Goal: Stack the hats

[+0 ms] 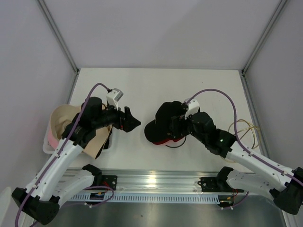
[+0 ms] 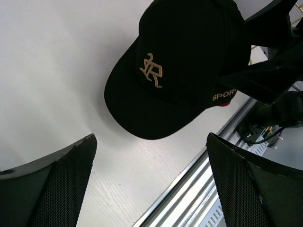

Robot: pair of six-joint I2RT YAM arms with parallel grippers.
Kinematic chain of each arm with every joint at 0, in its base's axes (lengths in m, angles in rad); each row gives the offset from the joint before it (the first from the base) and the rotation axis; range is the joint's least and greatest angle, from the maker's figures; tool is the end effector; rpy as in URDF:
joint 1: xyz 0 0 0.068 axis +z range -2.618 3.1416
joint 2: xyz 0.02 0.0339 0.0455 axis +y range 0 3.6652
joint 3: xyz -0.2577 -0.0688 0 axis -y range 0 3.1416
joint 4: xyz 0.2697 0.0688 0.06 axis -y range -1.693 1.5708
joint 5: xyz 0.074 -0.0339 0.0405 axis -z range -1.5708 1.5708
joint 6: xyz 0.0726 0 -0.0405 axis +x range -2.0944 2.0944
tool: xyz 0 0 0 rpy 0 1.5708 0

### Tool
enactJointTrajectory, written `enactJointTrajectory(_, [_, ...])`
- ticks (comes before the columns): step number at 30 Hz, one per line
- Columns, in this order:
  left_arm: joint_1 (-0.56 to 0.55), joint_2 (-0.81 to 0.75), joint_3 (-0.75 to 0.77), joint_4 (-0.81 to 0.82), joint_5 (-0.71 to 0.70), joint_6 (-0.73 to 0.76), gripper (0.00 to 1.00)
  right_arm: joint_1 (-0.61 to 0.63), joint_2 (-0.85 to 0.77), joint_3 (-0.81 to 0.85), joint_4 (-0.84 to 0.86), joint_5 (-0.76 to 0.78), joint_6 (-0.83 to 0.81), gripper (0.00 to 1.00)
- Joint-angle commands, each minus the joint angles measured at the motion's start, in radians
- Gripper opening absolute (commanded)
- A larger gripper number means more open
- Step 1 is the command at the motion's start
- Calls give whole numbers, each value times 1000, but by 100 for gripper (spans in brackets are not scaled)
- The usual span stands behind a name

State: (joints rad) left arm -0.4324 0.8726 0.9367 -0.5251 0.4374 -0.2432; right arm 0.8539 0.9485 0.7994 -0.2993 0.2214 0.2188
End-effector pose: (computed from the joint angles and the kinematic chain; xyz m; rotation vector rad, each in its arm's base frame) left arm 0.2094 -0.1305 0.3259 0.4808 2.0394 -0.8617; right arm 0.1933 0.1975 0.2794 -0.4998 1.9755 0.4587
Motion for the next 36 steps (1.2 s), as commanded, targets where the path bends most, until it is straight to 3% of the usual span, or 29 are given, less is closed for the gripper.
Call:
enactJointTrajectory(1, [-14, 6, 28, 39, -17, 2, 100, -1, 32, -49, 92, 168, 13, 99])
enactJointTrajectory(8, [-12, 22, 34, 1, -88, 15, 100, -44, 220, -16, 250, 197, 16, 100])
enactJointTrajectory(14, [-12, -10, 24, -18, -163, 38, 100, -157, 491, 151, 287, 168, 47, 99])
enactJointTrajectory(18, [-12, -37, 1, -38, -265, 56, 99, -187, 649, 294, 359, 174, -22, 100])
enactJointTrajectory(28, [-2, -49, -13, -38, -391, 39, 99, -288, 1056, 750, 307, 124, -113, 99])
enactJointTrajectory(32, [6, -43, -12, -38, -390, 39, 100, -315, 1110, 826, 335, 58, -182, 99])
enactJointTrajectory(36, [14, -37, -10, -36, -384, 39, 100, -332, 1125, 925, 232, -27, -214, 100])
